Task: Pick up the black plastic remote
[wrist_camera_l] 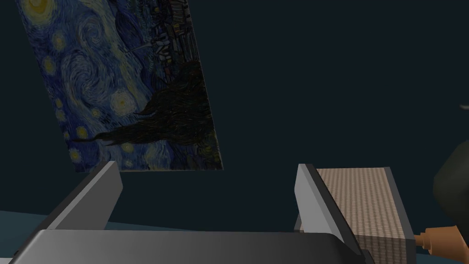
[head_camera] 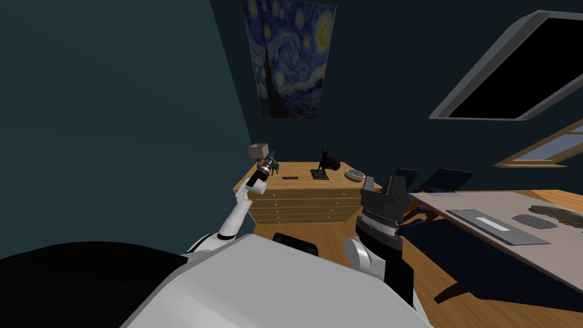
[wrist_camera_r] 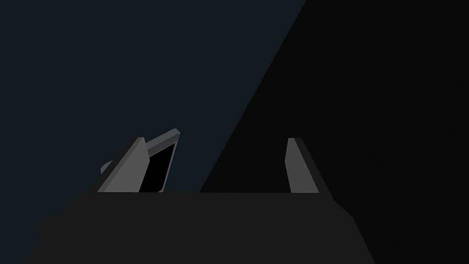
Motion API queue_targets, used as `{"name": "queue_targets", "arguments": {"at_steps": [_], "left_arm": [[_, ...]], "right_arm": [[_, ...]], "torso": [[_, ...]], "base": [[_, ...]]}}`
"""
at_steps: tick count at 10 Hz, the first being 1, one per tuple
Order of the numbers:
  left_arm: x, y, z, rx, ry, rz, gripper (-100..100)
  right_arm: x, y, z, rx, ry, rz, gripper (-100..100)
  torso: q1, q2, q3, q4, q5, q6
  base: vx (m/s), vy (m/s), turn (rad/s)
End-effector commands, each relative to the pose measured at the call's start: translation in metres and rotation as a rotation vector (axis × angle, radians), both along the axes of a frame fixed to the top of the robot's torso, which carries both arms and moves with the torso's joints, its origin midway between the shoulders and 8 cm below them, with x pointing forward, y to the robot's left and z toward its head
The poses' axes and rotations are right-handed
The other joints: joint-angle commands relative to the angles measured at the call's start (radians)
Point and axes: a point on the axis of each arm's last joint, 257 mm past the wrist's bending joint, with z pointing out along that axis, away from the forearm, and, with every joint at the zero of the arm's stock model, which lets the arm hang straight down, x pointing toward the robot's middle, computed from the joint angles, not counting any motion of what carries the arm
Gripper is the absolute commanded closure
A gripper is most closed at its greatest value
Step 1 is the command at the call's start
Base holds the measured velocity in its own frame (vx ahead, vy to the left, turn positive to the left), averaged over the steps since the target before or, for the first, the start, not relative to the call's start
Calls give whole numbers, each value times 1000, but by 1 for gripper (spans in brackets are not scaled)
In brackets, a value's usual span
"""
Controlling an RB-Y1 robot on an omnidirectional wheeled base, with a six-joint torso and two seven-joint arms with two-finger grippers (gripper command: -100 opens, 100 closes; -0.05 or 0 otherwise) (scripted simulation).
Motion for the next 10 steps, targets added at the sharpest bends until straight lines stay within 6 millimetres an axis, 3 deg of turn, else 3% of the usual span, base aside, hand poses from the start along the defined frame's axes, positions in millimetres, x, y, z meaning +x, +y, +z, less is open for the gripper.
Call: {"name": "queue_targets", "arguments": {"at_steps": [1, 10], "left_arm": [[10, 0, -2, -3, 34, 4, -100], [55, 10, -24, -26, 215, 42, -100]], "right_arm": [[0, 0, 0, 0, 0, 0, 0], [0, 0, 0, 0, 0, 0, 0]], "torso": [[0, 0, 0, 0, 0, 0], [-1, 0, 0, 0, 0, 0]], "base": [[-5, 2, -56], [0, -4, -54]]}}
